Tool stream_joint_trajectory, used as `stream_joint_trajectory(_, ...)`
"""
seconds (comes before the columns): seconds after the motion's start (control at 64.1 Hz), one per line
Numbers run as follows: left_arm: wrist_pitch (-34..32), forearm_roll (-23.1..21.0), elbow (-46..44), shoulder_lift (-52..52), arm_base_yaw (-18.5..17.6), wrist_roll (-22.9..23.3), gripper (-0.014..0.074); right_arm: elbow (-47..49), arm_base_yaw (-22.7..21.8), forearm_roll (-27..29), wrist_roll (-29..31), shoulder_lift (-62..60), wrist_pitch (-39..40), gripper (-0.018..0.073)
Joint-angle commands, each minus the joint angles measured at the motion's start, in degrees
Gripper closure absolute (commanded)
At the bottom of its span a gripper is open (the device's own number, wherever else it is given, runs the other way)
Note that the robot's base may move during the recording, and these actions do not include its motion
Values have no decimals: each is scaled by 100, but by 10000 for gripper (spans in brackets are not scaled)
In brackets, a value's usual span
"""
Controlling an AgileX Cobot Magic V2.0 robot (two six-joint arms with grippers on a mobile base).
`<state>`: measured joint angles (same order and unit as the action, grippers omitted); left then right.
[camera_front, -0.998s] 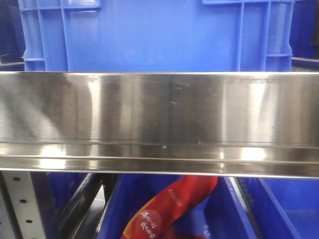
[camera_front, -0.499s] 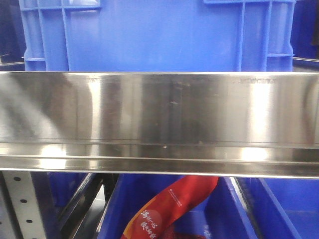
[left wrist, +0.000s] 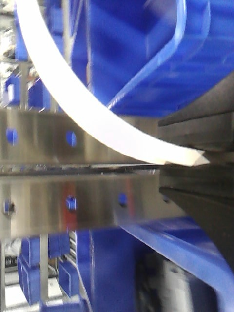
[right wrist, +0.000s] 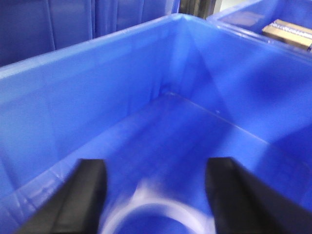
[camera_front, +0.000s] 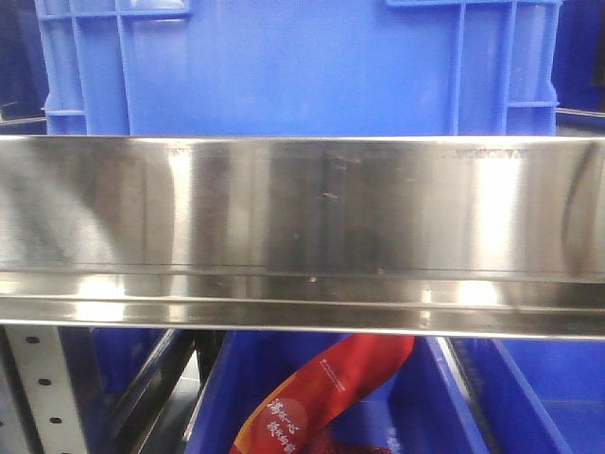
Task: Grab PVC pipe and place in blue bin
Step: 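Open both grippers to drop the white clamp into the blue bin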
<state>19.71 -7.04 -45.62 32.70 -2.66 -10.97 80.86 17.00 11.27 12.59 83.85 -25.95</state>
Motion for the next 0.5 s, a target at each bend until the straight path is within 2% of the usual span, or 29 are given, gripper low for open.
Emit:
stream_joint_trajectory(0.0, 64, -32, -357, 205, -244, -330, 707, 54, 7, -16, 50, -165, 2, 303)
stream_joint_trajectory(0.078, 68, -32, -603, 457, -507, -406, 707, 54, 7, -16, 50, -250, -110, 447)
stream_joint_trajectory(0.187, 68, -32, -967, 917, -921, -406, 707, 54, 7, -26, 50, -355, -441, 728)
stream_joint_trajectory(0.343, 29, -32, -1454, 1726, -1667, -406, 707, 54, -184, -26, -59, -576, -813, 718)
stream_joint_trajectory(0.484, -24, -22, -1965, 2437, -2179, -406, 707, 54, -479, -37, -109, -990, -890, 718)
